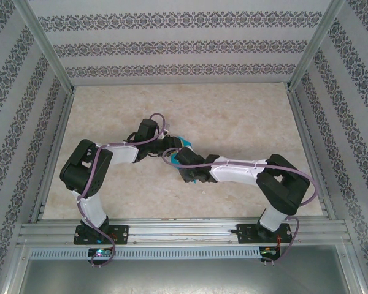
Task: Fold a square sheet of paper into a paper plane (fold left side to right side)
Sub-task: Fourth fold the wing at the center of the table.
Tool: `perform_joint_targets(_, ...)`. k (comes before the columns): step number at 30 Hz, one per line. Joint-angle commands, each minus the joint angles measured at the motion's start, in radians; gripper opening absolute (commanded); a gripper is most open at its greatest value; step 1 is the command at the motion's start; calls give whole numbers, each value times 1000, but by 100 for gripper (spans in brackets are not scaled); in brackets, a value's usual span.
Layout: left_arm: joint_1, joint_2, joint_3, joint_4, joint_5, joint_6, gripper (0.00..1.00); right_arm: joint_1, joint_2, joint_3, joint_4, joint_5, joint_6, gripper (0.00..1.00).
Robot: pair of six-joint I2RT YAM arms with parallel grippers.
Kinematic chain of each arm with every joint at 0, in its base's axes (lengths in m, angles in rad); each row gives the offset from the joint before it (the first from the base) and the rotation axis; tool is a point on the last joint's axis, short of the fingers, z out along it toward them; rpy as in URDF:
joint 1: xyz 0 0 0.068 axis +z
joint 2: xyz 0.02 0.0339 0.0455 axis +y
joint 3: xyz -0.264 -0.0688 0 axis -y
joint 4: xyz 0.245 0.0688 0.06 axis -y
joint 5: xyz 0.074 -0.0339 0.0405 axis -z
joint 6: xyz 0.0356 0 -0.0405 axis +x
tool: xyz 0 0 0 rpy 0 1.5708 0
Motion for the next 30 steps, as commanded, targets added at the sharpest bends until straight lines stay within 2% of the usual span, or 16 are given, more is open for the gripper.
perform_joint_targets(1, -10, -30, 14, 24, -2, -11, 25, 10, 15, 26, -2, 36, -4, 42)
perform_joint_targets(9, -11, -39, 10, -1, -24, 2, 27, 10, 10, 18, -4, 49, -3, 32)
perform_joint_targets(17, 14, -86, -11, -52, -50, 33, 33, 9, 13, 6, -6, 42, 0, 14)
perform_joint_targets(22, 78, -142, -67, -79, -44, 52, 41, 10, 13, 1, -6, 29, -2, 1)
perform_joint_targets(27, 195, -247, -142, -144, -27, 96, 43, -12, -7, -14, 15, -27, 3, 0)
perform_joint_targets(30, 239, -308, -170, -216, -12, 146, 43, -51, -30, -40, 62, -144, 4, 0)
